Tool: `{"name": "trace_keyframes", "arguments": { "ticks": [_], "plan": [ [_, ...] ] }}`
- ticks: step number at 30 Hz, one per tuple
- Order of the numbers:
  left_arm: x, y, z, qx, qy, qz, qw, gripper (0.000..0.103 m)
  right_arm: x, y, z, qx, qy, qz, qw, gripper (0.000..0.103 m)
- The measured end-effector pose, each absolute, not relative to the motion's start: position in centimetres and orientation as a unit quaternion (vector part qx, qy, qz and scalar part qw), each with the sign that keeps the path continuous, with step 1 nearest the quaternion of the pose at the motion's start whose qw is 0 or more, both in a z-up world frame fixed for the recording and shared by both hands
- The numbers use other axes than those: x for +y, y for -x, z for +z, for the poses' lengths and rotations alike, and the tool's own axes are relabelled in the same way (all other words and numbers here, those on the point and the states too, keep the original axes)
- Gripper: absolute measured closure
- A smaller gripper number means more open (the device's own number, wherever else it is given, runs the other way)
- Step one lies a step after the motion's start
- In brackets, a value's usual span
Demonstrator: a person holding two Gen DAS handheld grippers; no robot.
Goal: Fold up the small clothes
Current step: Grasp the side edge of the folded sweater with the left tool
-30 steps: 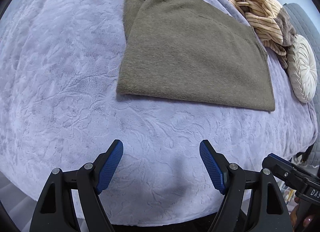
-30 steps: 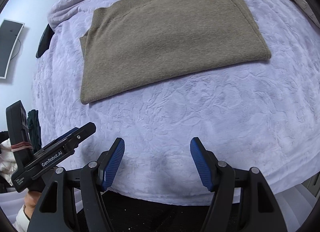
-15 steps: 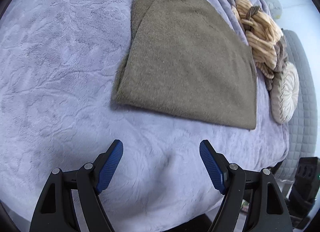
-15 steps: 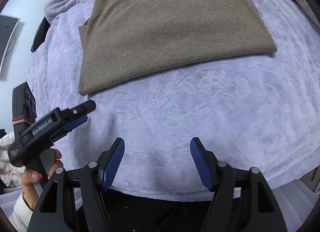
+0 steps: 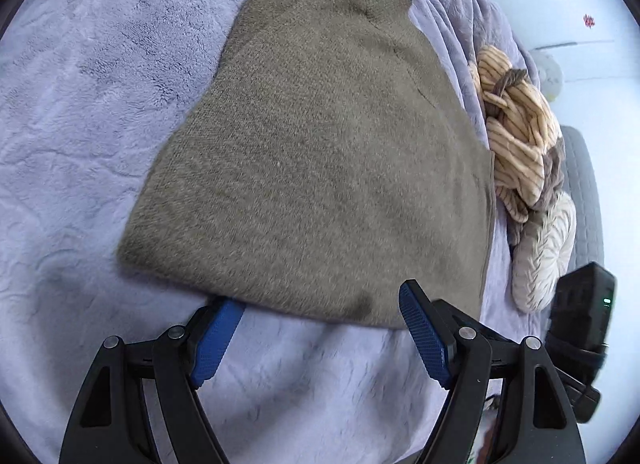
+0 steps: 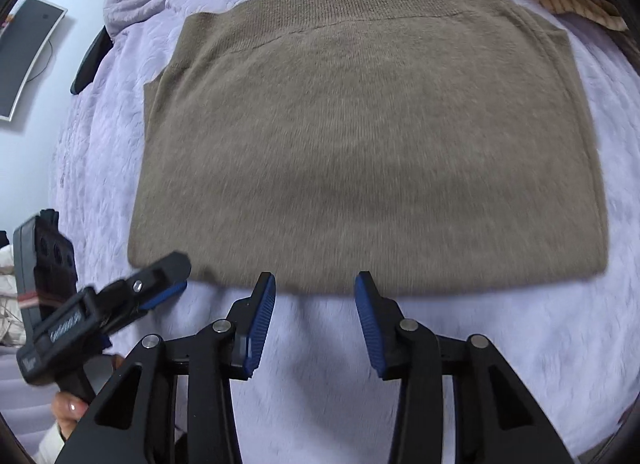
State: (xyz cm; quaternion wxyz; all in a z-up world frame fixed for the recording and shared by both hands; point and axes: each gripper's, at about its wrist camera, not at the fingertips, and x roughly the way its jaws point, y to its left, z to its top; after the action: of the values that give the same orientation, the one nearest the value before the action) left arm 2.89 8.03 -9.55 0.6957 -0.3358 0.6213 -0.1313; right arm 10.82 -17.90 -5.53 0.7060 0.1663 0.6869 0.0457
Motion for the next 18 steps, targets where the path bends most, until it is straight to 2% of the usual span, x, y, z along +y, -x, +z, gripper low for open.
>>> {"name": "trace_keyframes", "arguments": {
  "ticks": [4, 7, 11, 18],
  "plan": [
    [8.1, -3.5, -10.4, 0.602, 0.377, -0.122, 0.693, 0.023, -18.3, -12.2, -8.7, 0.697, -0.173, 0.062, 0.693, 0.058],
    [7.9, -4.0, -10.9, 0.590, 0.404, -0.119, 0.689, 0.011, -18.3, -12.1, -9.7, 0.697, -0.167, 0.079, 0.693, 0.059],
    [7.2, -4.5, -10.8, 0.585, 0.396, -0.109, 0.699, 0.011, -18.4, -11.8, -9.8, 0.692, -0.170, 0.090, 0.696, 0.059],
    [4.6, -5.7, -7.1, 0.542, 0.344, -0.164, 0.749, 0.011, -19.3, -11.4, -10.2, 0.683, -0.201, 0.096, 0.696, 0.059]
  ]
}}
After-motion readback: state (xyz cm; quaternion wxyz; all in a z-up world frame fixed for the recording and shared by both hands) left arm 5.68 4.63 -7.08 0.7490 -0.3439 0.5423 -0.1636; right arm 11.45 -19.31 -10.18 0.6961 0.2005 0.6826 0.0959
